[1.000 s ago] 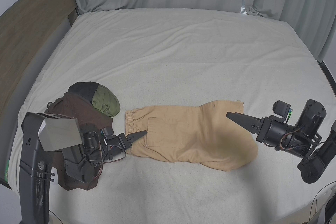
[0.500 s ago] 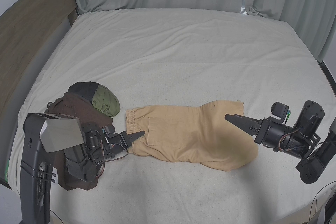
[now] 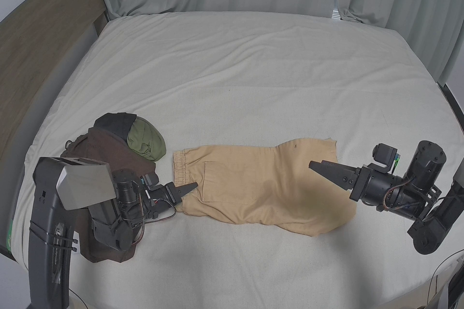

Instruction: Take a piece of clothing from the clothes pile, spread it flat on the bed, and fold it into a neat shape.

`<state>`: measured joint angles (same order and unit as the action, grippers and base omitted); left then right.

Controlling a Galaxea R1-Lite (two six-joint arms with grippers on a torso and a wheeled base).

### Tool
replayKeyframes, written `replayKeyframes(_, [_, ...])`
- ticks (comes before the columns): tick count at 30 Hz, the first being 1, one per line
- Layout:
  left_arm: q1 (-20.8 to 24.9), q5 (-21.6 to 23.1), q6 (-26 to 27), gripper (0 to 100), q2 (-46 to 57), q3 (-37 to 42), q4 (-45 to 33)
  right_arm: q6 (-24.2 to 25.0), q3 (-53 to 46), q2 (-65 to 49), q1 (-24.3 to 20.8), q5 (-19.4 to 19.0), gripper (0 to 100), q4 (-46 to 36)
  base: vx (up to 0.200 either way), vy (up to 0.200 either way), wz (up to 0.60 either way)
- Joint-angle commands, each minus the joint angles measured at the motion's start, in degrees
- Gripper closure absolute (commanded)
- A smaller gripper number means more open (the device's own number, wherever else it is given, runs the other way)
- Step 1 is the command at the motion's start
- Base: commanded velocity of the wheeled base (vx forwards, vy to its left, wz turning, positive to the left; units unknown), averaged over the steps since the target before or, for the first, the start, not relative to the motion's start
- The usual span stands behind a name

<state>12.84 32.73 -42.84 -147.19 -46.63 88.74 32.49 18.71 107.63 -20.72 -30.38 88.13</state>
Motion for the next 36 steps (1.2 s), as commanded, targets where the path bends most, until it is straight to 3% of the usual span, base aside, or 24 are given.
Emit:
replayKeyframes(1, [-0.36, 0.14, 0.83, 100, 1.2, 0.93, 0.03, 0.03, -0.17, 0.12, 0.07, -0.03, 0, 0.03, 0.0, 0.0, 0.0])
replayKeyframes(16, [-2.11, 0.23, 6.8, 100, 3.75, 3.56, 0.21, -0.06, -0.43, 0.65, 0.51, -0.03, 0, 0.03, 0.0, 0.0, 0.0])
replayKeyframes(29, [-3.52, 2.69, 6.89, 100, 8.94, 7.34, 0.21, -0.06, -0.96, 0.65, 0.07, -0.12, 0, 0.03, 0.0, 0.0, 0.0])
replayKeyframes(36, [-6.24, 3.04, 9.53, 100, 10.43, 10.24, 0.21, -0.06, -1.13, 0.65, 0.07, -0.21, 0, 0.03, 0.0, 0.0, 0.0])
